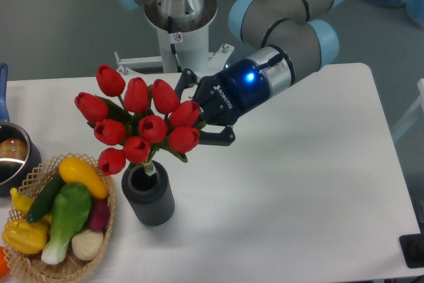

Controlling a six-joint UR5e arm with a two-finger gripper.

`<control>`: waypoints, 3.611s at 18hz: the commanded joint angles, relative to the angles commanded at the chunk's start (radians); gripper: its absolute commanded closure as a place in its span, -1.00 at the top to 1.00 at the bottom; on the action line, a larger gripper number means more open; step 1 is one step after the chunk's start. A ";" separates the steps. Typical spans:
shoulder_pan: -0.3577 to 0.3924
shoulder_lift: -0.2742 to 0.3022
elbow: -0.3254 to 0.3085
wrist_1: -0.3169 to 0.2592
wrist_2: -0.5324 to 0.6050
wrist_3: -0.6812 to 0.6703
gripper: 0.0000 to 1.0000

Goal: Insert the flowers into the vase

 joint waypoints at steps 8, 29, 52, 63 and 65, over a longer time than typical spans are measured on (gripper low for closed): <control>-0.014 -0.020 -0.029 0.000 0.002 0.060 -1.00; -0.041 -0.055 -0.175 0.008 0.127 0.228 -0.80; 0.035 -0.038 -0.219 0.003 0.229 0.273 1.00; 0.120 0.011 -0.161 0.000 0.420 0.212 1.00; 0.120 0.015 -0.137 0.000 0.530 0.196 1.00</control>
